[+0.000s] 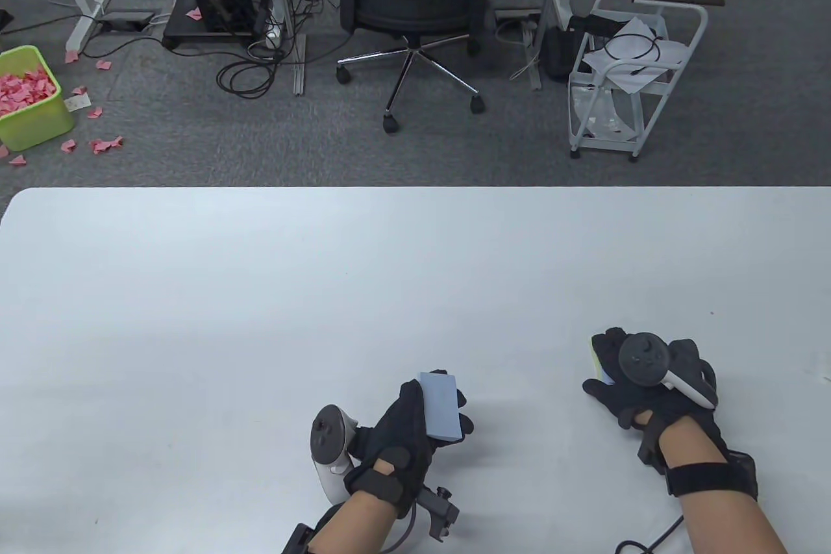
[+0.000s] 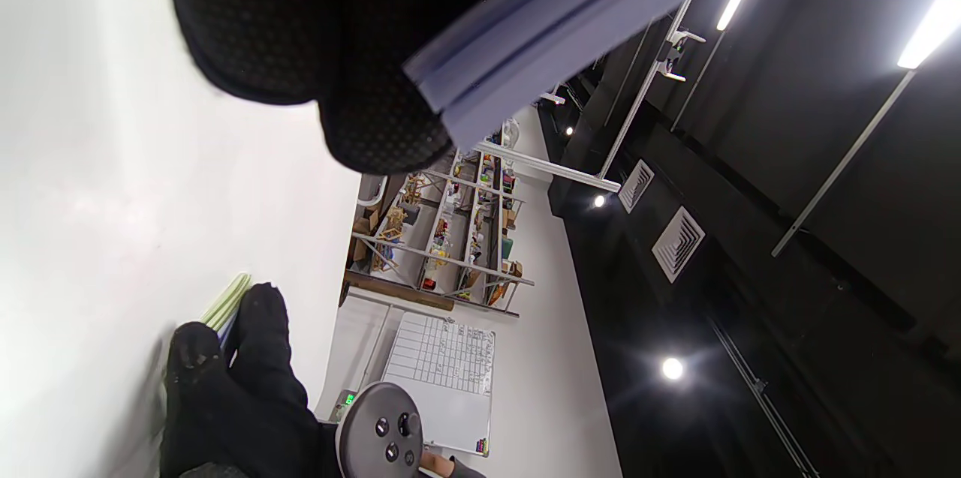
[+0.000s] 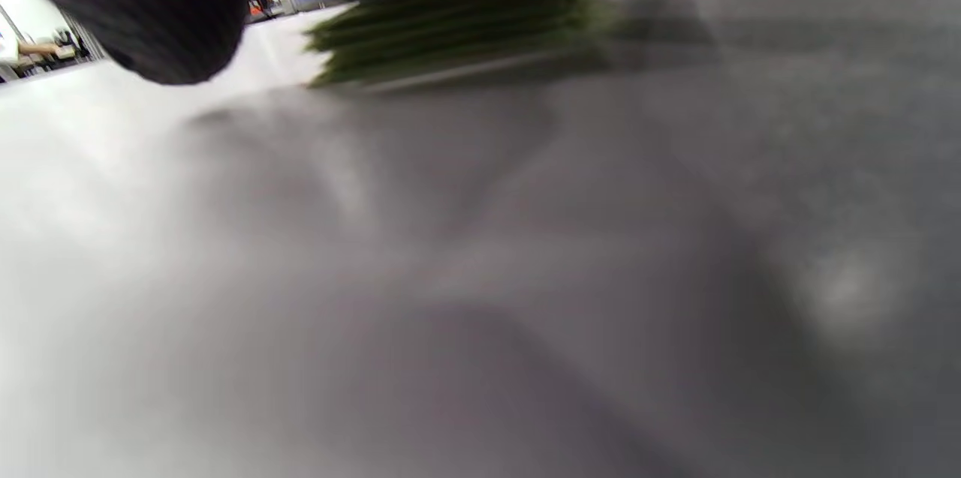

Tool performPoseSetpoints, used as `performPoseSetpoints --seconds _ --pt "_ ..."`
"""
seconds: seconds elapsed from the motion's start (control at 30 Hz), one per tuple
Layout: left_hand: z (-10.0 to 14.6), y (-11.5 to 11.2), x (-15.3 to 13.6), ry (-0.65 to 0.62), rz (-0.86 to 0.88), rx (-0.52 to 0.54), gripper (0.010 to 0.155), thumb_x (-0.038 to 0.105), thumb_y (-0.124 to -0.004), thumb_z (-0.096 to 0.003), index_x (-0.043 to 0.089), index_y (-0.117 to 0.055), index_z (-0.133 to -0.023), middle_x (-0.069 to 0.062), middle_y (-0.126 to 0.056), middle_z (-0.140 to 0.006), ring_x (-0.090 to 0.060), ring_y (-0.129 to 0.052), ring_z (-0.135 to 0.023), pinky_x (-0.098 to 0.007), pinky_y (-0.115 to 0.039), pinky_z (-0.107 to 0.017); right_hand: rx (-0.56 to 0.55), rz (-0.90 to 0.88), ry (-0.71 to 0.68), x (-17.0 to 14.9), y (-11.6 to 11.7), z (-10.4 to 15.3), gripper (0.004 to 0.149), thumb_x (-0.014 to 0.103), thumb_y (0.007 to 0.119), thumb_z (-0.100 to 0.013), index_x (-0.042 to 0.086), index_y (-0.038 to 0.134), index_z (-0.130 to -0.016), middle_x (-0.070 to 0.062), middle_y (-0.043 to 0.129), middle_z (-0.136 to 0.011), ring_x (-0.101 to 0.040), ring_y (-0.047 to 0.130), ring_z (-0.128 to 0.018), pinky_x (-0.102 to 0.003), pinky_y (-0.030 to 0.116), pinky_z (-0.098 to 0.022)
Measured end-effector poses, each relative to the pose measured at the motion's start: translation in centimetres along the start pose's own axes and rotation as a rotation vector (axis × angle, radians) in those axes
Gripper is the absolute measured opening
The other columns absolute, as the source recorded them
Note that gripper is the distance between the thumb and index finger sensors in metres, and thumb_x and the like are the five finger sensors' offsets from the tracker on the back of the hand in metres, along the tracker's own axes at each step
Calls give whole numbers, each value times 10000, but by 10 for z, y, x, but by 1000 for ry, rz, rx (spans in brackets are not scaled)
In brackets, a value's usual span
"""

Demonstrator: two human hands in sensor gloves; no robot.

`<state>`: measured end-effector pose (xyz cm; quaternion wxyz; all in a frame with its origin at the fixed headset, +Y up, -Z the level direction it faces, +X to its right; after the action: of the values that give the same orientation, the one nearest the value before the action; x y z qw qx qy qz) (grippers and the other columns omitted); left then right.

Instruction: Tear off the sticky note

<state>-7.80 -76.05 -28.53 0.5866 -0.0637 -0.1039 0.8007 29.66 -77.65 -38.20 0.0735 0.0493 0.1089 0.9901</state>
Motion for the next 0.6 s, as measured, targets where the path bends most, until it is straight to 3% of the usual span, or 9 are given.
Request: performPoseSetpoints --seconds 0.27,0.43,0.6 --pt "0 -2 -4 19 -1 -4 725 506 -481 -672 -66 -558 -1112 -250 -767 -987 -356 -980 -685 -541 -830 -543 94 96 47 7 16 3 740 660 592 -507 265 278 -1049 10 186 -1110 -297 218 -1059 -498 405 -786" --pt "-1 -3 -10 40 5 -7 722 503 -481 -675 -66 -557 -1112 -249 -766 -988 -358 -979 -685 -540 -830 -544 178 67 71 5 27 4 730 651 480 -529 282 105 -1034 20 -1 -1081 -297 34 -1021 -512 257 -784" --pt "-2 -2 -13 53 11 -1 724 505 -481 -673 -67 -558 -1111 -251 -766 -988 -357 -979 -685 -543 -829 -543 259 -70 84 -1 37 5 731 651 450 -547 319 -9 -1009 70 -137 -1043 -253 -127 -979 -487 99 -752"
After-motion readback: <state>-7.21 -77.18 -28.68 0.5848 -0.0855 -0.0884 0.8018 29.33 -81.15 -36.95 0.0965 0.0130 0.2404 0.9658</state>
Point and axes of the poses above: the tracker on the back of each hand, its own x axis roughly to the thumb side, its own z axis roughly from the fingertips to the wrist, y = z × x, the point moved 4 cm from there along -z, roughly from the wrist to the fingertips
